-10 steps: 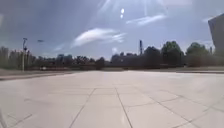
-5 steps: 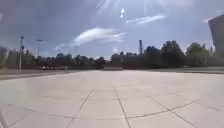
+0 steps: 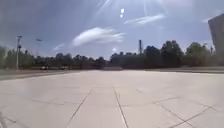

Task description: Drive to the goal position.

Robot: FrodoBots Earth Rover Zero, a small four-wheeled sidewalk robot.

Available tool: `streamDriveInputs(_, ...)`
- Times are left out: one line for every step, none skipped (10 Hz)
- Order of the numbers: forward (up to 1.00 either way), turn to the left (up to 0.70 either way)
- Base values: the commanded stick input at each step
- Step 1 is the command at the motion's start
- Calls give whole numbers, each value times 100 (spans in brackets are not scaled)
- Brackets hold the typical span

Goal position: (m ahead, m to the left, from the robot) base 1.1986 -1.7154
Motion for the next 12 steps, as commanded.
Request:
streamDriveInputs(70,-16)
streamDriveInputs(70,-33)
streamDriveInputs(70,-36)
streamDriveInputs(70,-30)
streamDriveInputs(70,-22)
streamDriveInputs(70,-4)
streamDriveInputs(70,-4)
streamDriveInputs(70,-4)
streamDriveInputs(70,-4)
streamDriveInputs(70,-4)
streamDriveInputs(70,-4)
streamDriveInputs(70,-4)
